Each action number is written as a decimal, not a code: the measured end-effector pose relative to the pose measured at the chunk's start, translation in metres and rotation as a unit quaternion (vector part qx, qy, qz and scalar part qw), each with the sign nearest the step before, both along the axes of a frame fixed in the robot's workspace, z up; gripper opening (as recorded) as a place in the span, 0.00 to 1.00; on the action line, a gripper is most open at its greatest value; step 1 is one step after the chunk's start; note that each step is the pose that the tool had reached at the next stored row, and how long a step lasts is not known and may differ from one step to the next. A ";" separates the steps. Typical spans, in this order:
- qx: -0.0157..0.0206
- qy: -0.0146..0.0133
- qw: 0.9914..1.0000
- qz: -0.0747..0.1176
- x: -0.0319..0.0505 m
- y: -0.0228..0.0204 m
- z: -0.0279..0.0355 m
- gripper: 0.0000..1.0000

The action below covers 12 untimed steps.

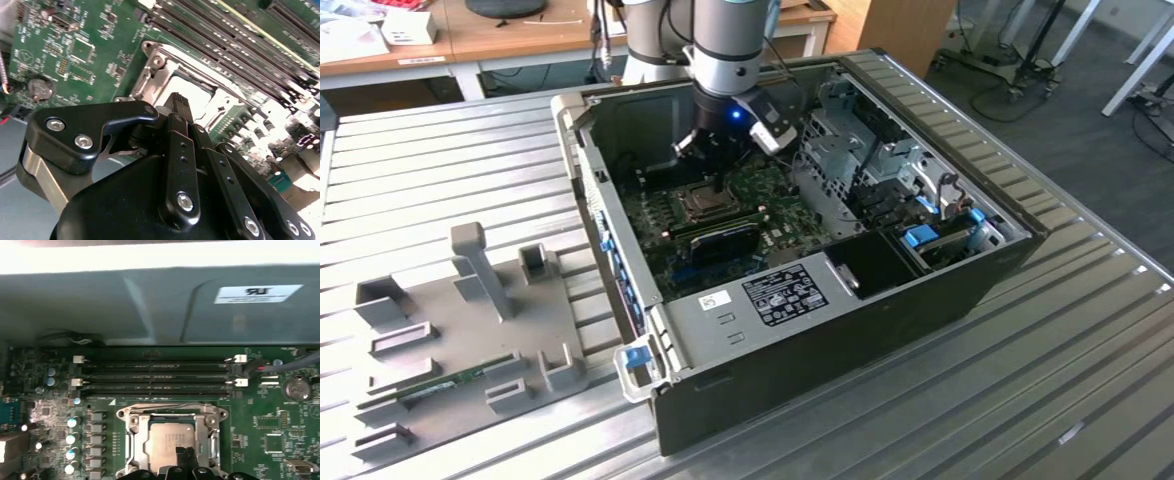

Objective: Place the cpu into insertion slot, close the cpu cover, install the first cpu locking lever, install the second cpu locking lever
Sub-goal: 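Install the first cpu locking lever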

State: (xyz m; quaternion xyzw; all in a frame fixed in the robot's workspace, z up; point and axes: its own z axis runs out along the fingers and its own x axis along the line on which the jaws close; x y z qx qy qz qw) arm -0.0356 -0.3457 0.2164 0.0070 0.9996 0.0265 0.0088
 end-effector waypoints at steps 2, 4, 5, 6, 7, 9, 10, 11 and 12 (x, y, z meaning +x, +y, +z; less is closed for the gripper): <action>-0.003 0.000 1.000 0.001 -0.0031 0.0001 -0.0001 0.11; -0.004 0.000 1.000 0.001 -0.0040 0.0002 -0.0001 0.11; -0.004 0.000 1.000 0.001 -0.0040 0.0002 -0.0001 0.11; -0.004 0.000 1.000 0.001 -0.0040 0.0002 0.0000 0.11; -0.004 0.000 1.000 0.001 -0.0041 0.0002 -0.0001 0.11; -0.005 0.000 1.000 0.001 -0.0041 0.0002 0.0003 0.11; -0.007 0.000 1.000 0.001 -0.0041 0.0002 0.0009 0.11; -0.008 0.000 1.000 0.001 -0.0041 0.0002 0.0012 0.11; -0.008 0.000 1.000 0.001 -0.0041 0.0002 0.0013 0.11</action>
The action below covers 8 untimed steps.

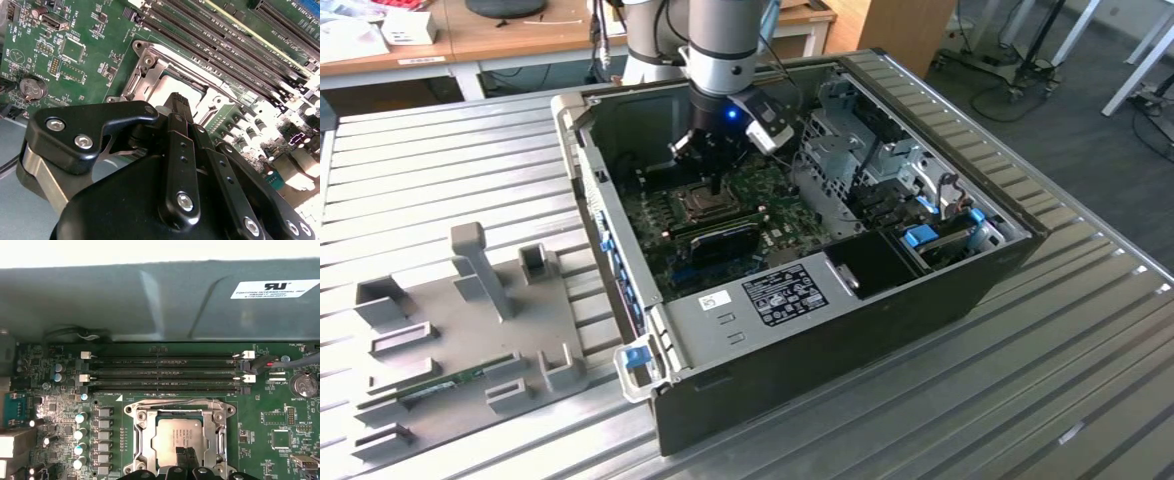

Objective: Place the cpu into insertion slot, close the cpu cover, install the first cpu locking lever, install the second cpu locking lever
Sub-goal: 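Install the first cpu locking lever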

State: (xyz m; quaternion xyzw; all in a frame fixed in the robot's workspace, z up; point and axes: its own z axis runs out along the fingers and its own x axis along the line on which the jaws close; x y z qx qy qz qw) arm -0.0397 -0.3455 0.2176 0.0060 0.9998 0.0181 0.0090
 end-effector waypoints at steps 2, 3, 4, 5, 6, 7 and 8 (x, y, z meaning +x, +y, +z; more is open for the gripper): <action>-0.001 0.000 1.000 0.000 -0.0007 0.0000 0.0000 0.11; -0.001 -0.001 1.000 0.000 -0.0018 0.0001 0.0000 0.11; -0.001 -0.001 1.000 0.000 -0.0028 0.0001 0.0001 0.11; -0.002 -0.002 1.000 0.000 -0.0036 0.0002 0.0001 0.11; -0.002 -0.002 1.000 0.000 -0.0037 0.0002 0.0001 0.11; -0.002 -0.002 1.000 0.000 -0.0037 0.0002 0.0001 0.11; -0.002 -0.002 1.000 0.000 -0.0037 0.0002 0.0001 0.11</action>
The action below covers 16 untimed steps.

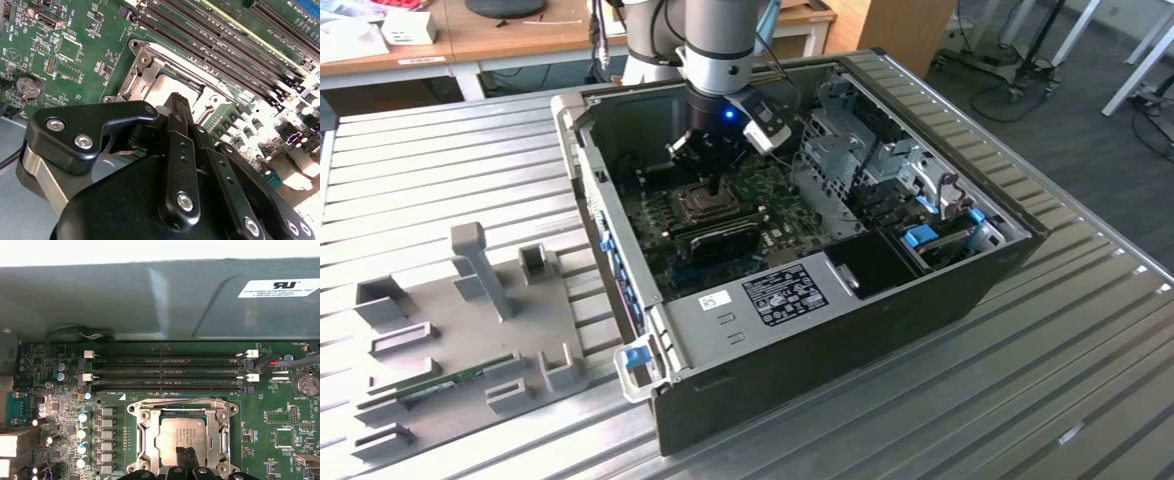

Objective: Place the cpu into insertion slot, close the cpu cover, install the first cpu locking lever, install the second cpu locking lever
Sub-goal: 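Install the first cpu locking lever, then install the second cpu locking lever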

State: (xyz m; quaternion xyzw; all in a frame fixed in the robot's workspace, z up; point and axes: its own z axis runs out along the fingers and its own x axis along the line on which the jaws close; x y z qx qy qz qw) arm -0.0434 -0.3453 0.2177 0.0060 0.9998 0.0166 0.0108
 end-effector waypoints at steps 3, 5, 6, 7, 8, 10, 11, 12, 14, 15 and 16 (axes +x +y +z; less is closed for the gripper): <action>0.000 0.000 1.000 0.000 -0.0001 0.0005 0.0000 0.11; 0.000 0.000 1.000 0.000 -0.0001 0.0016 0.0000 0.11; 0.000 0.000 1.000 0.000 -0.0001 0.0016 0.0000 0.11; 0.000 0.000 1.000 0.000 -0.0001 0.0016 0.0000 0.11; 0.000 0.000 1.000 0.000 0.0000 0.0027 0.0000 0.11; 0.000 0.000 1.000 0.000 0.0000 0.0036 0.0000 0.11; 0.000 0.000 1.000 0.000 0.0000 0.0037 0.0000 0.11; 0.000 0.000 1.000 0.000 0.0000 0.0037 0.0002 0.11; 0.000 0.000 1.000 0.000 0.0000 0.0037 0.0011 0.11; 0.000 0.000 1.000 0.000 0.0000 0.0037 0.0016 0.11; 0.000 0.000 1.000 0.000 0.0000 0.0037 0.0022 0.11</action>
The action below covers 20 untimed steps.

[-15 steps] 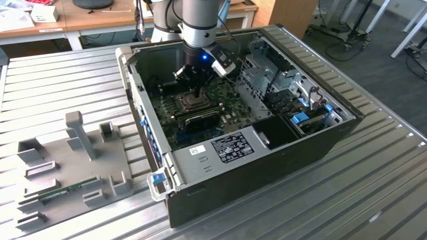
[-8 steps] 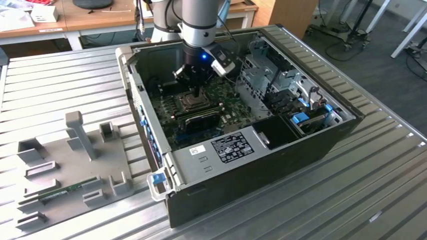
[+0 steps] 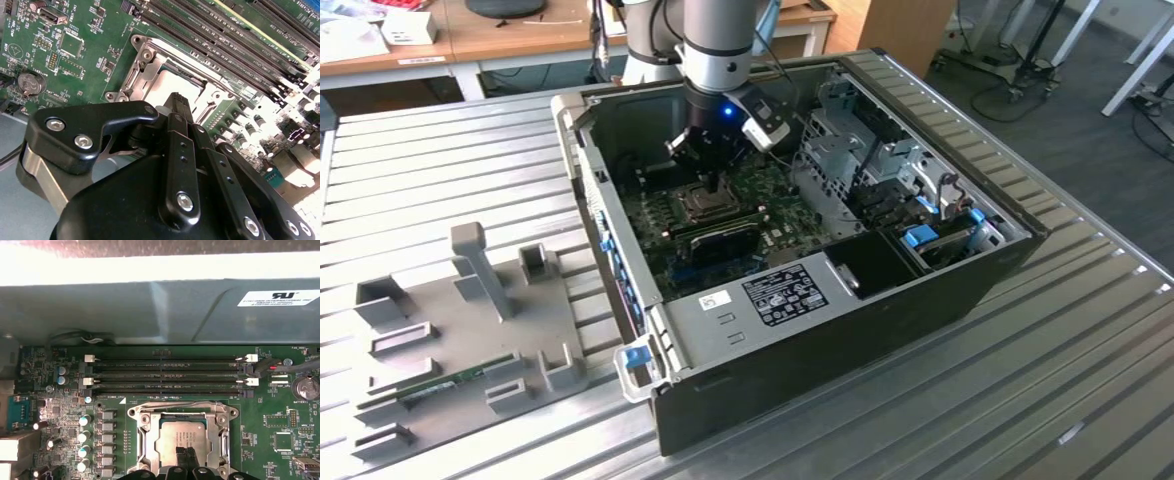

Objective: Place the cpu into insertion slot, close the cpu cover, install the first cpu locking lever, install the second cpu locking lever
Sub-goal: 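Install the second cpu locking lever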

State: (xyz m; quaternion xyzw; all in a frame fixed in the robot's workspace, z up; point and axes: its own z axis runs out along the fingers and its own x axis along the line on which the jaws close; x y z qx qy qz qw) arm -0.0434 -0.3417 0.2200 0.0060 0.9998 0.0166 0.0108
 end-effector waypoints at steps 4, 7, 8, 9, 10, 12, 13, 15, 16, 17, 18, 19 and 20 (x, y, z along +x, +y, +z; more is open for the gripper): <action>0.000 0.000 1.000 0.000 0.0000 0.0000 0.0017 0.11; 0.000 0.000 1.000 0.000 0.0000 0.0000 0.0025 0.11; 0.000 0.000 1.000 0.000 0.0000 0.0000 0.0027 0.11; 0.000 0.000 1.000 0.000 0.0000 0.0000 0.0028 0.11; 0.000 0.000 1.000 0.000 0.0000 0.0000 0.0030 0.11; 0.000 0.000 1.000 0.000 0.0000 0.0000 0.0040 0.11; 0.000 0.000 1.000 0.000 0.0000 0.0000 0.0045 0.11; 0.000 0.000 1.000 0.000 0.0000 0.0000 0.0050 0.11; 0.000 0.000 1.000 0.000 0.0000 0.0000 0.0050 0.11; 0.000 0.000 1.000 0.000 0.0000 0.0000 0.0050 0.11; 0.000 0.000 1.000 0.000 0.0000 0.0000 0.0051 0.11; 0.000 0.000 1.000 0.000 0.0000 0.0000 0.0052 0.11; 0.000 0.000 1.000 0.000 0.0000 0.0000 0.0052 0.11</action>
